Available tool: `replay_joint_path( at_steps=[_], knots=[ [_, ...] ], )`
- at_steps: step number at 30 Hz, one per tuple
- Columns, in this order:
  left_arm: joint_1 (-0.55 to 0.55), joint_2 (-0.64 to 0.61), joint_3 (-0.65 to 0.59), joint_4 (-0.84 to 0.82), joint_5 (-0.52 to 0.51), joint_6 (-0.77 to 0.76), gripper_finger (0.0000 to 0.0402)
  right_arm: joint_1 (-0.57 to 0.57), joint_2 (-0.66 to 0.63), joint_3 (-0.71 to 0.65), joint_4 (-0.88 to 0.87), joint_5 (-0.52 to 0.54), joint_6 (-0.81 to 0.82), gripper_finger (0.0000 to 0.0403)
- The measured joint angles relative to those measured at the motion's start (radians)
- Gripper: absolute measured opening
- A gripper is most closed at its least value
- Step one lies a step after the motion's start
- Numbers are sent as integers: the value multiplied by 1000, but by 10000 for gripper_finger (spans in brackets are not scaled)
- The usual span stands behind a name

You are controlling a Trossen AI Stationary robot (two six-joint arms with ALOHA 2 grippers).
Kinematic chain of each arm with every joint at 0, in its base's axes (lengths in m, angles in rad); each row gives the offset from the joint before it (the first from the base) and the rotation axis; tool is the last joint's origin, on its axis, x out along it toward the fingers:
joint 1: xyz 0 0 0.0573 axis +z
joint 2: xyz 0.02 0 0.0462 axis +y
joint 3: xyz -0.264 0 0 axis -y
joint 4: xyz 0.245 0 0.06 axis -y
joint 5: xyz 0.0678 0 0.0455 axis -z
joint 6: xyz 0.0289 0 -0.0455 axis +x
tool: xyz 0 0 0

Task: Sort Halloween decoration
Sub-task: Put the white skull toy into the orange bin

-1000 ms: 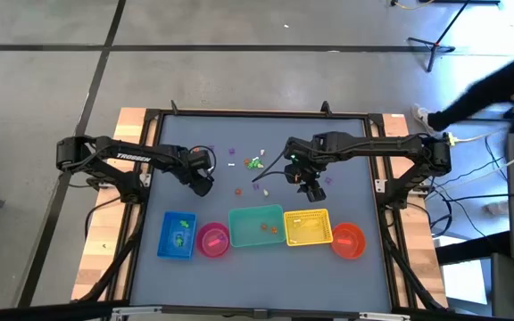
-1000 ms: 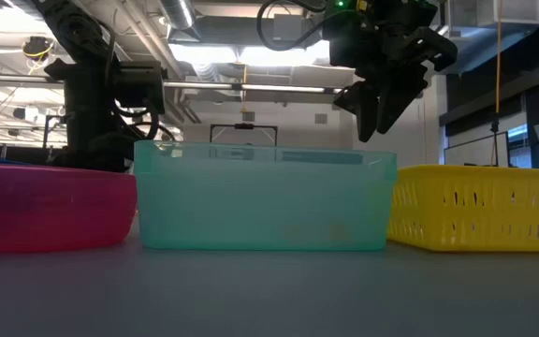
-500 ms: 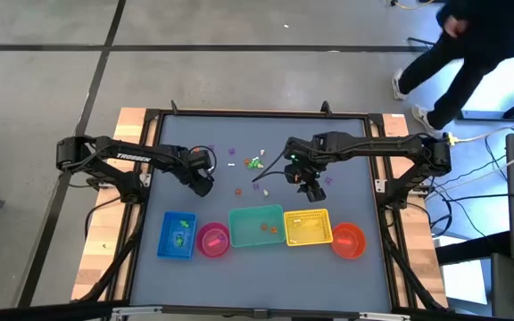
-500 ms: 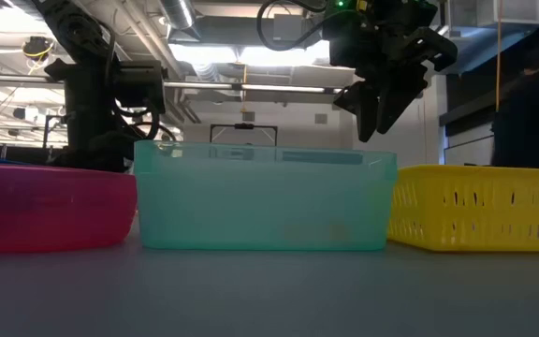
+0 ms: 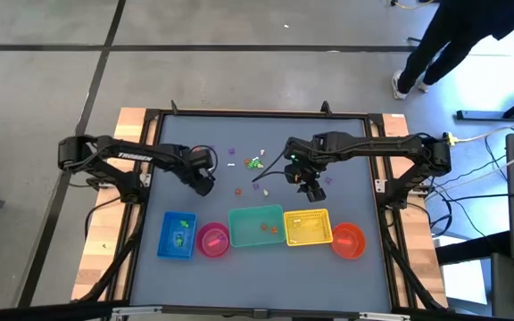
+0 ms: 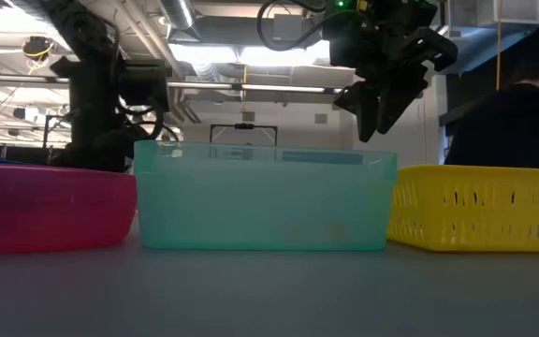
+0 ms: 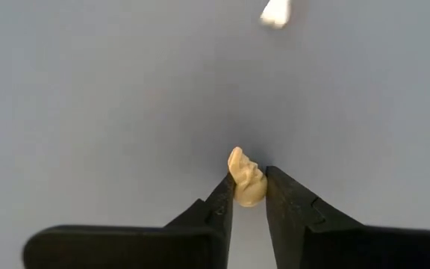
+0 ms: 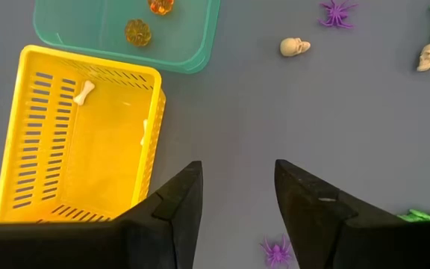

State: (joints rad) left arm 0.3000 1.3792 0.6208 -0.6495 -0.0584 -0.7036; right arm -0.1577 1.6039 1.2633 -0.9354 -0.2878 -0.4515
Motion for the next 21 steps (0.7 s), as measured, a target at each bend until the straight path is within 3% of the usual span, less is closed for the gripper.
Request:
replay_joint_path(
  at_steps=[13,21],
  knots=[
    [-51,-2,219,127,-3,3,40,0,-29,0,3,86,0,166],
    [-95,-3,311,318,69,3,39,1,-51,0,182,83,16,166]
  ],
)
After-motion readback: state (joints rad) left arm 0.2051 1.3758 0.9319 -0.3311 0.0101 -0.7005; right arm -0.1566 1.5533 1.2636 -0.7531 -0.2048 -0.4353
